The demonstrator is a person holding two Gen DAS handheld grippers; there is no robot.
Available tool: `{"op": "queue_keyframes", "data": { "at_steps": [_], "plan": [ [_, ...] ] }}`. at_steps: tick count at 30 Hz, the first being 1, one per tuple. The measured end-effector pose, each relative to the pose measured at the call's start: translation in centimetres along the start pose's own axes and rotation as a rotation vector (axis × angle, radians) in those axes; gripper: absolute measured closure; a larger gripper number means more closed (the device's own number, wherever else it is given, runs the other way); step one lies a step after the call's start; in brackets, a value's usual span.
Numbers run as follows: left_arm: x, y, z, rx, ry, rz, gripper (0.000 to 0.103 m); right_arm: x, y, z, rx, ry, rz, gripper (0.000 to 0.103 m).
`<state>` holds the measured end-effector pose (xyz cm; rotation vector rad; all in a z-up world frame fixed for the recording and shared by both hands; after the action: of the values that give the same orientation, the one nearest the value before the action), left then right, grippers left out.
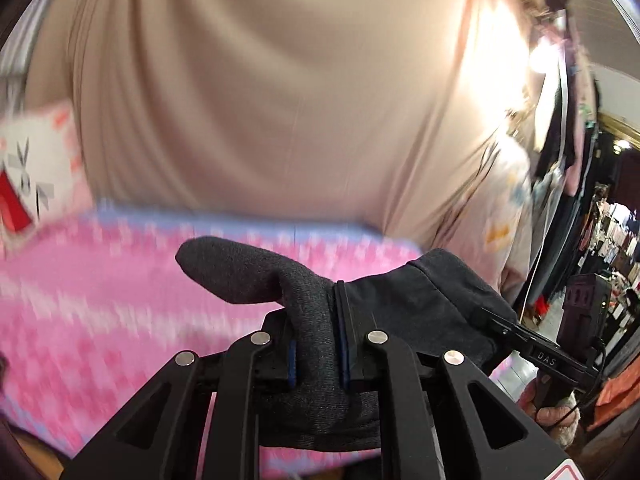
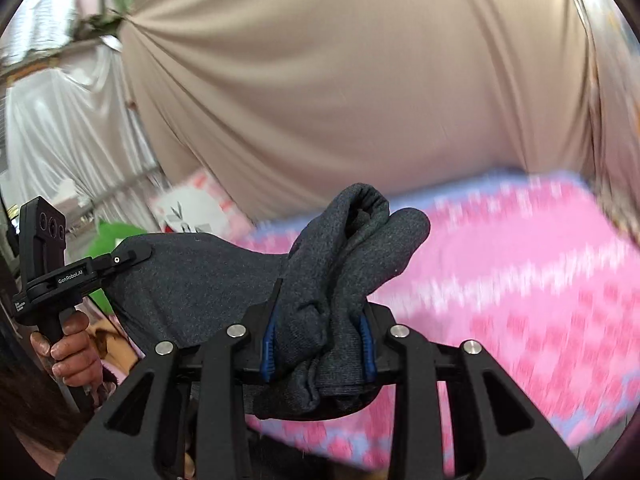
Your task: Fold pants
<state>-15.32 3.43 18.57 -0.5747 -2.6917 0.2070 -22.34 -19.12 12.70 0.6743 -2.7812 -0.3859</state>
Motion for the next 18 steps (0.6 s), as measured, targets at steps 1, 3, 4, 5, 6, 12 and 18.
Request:
{"op": "queue_keyframes", "data": {
  "at_steps": [1, 3, 4, 5, 6, 12, 18],
  "plan": [
    [0.8, -0.4, -1.5, -0.023, -0.052, -0.002, 0.092, 0.2, 0.5, -1.2, 0.019, -0.032, -0.004, 0.073],
    [1.9, -1.0, -3.7, -0.059, -0.129, -0.016, 0.092, 0.8, 1.4, -4.0, 0.071, -0.114, -0.004, 0.073],
    [2.4, -1.4, -5.2, -0.078, -0.178, -0.024, 0.092, 1.0, 2.0, -5.4, 0.103, -0.152, 0.0, 0.073],
    [2.7, -1.7, -6.3, -0.096, -0.213, -0.032, 0.092, 1.2, 2.4, -6.4, 0.125, -0.18, 0.002, 0.073],
    [3.0, -2.0, -7.4, -0.114, -0.249, -0.041, 0.092, 1.2, 2.8, -7.9, 0.156, -0.223, 0.006, 0.073],
    [2.3, -3.3, -14.3, -0.193, -0.474, -0.136, 0.092, -1.0, 3.9, -14.8, 0.277, -0.389, 0.028, 0.072],
    [-4.2, -1.7, -19.1, -0.198, -0.531, -0.228, 0.09, -6.8, 0.6, -19.2, 0.267, -0.434, 0.032, 0.072]
  ]
}}
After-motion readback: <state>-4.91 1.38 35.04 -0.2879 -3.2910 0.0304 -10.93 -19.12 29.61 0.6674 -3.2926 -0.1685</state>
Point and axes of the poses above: each gripper's, at about its wrist camera, not at the fingertips, and x roughly against the way its jaws point, y to its left, z to its underside, the point moved 5 cm from there along -x, roughly the way its jaws point, and after that the axes turned 5 degrees about -z, right-handed, at the moved point
